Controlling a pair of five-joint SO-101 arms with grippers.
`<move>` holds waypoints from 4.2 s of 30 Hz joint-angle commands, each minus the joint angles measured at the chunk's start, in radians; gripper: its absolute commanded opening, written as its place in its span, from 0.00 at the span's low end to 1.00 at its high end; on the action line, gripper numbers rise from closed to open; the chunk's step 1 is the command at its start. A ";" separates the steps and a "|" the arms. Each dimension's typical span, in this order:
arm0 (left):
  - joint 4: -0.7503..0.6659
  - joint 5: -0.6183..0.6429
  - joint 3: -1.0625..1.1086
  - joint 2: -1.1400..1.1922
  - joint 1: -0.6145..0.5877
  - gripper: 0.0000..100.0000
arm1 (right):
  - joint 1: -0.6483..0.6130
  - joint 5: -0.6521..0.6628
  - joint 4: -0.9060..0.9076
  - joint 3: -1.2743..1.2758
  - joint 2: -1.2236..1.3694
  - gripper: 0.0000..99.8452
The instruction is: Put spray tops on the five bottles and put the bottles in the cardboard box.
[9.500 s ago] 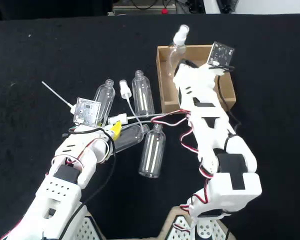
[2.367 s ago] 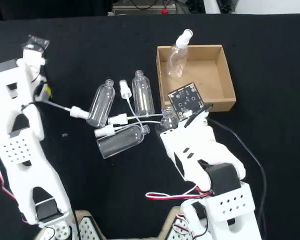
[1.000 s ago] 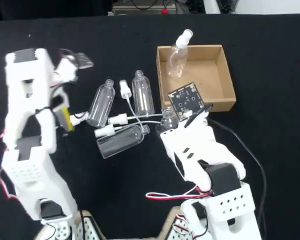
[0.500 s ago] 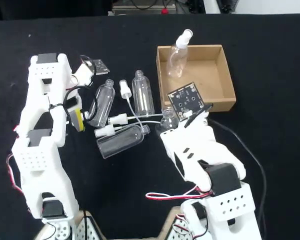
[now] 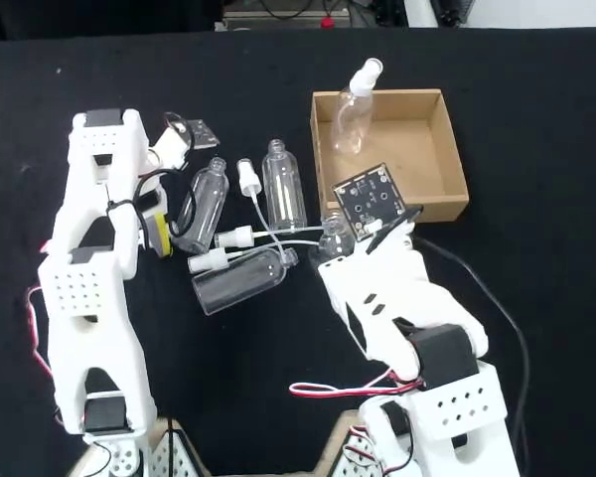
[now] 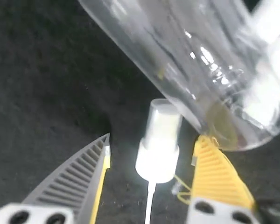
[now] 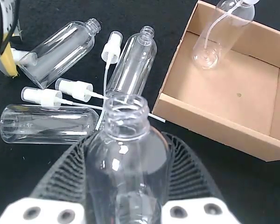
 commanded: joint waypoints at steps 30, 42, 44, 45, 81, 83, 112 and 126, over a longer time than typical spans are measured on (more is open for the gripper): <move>0.080 0.712 0.159 -1.123 0.140 0.06 | -0.216 -0.092 -0.216 0.236 -0.417 0.03; -0.259 1.134 0.162 -1.335 0.470 0.06 | -0.222 -0.110 -0.295 0.403 -0.670 0.03; -0.308 1.185 0.168 -1.366 0.532 0.06 | -0.222 -0.110 -0.295 0.423 -0.694 0.03; -0.330 1.208 0.168 -1.379 0.565 0.06 | -0.222 -0.110 -0.299 0.433 -0.705 0.03; -0.649 1.231 0.478 -1.339 0.748 0.06 | -0.224 -0.112 -0.307 0.432 -0.731 0.03; -0.652 1.235 0.492 -1.346 0.716 0.06 | -0.224 -0.112 -0.307 0.432 -0.731 0.03; -0.624 1.237 0.937 -1.634 0.756 0.06 | -0.222 -0.112 -0.307 0.429 -0.731 0.03; -0.801 1.286 1.165 -1.927 0.697 0.23 | -0.222 -0.112 -0.307 0.430 -0.731 0.03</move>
